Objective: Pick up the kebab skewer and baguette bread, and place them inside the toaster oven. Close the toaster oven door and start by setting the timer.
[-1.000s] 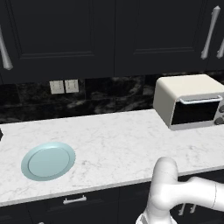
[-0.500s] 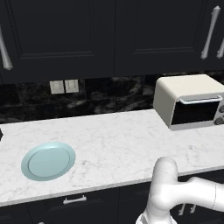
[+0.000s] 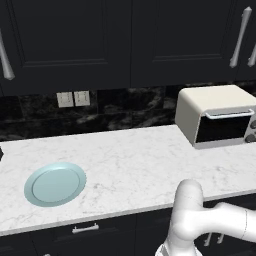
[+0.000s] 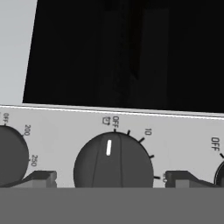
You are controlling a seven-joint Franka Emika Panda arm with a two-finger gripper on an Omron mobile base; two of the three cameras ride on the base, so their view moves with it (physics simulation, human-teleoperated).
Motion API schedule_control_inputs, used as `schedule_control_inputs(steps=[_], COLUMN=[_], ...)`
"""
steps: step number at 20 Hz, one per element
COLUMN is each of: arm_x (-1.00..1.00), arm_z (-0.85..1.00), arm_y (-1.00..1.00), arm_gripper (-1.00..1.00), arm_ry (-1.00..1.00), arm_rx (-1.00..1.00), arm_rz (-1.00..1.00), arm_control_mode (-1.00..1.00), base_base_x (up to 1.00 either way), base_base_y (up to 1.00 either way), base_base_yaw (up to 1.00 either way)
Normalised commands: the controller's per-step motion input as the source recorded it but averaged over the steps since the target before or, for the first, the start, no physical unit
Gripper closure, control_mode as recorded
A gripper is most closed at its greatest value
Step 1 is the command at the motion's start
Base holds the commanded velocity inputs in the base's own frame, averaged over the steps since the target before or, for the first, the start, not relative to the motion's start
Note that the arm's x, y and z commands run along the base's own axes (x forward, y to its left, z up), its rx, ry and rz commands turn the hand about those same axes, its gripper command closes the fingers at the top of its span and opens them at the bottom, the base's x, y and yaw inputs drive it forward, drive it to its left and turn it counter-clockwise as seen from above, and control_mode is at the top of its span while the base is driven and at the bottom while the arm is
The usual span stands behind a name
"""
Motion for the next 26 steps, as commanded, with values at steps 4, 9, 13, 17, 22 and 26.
schedule_control_inputs(steps=[4, 9, 13, 17, 22, 26], arm_x=[0.00, 0.00, -0.02, 0.00, 0.00, 0.10], arm_z=[0.00, 0.00, 0.00, 0.00, 0.00, 0.00], arm_y=[0.00, 0.07, 0.15, 0.06, 0.01, 0.00], arm_gripper=[-1.00, -1.00, -1.00, -1.00, -1.00, -1.00], arm_ry=[-0.01, 0.00, -0.01, 0.00, 0.00, 0.00], arm_rx=[0.00, 0.00, 0.00, 0.00, 0.00, -0.01], arm_rz=[0.00, 0.00, 0.00, 0.00, 0.00, 0.00], arm_control_mode=[-1.00, -1.00, -1.00, -1.00, -1.00, -1.00], base_base_x=[0.00, 0.00, 0.00, 0.00, 0.00, 0.00], base_base_y=[0.00, 0.00, 0.00, 0.00, 0.00, 0.00], base_base_yaw=[0.00, 0.00, 0.00, 0.00, 0.00, 0.00])
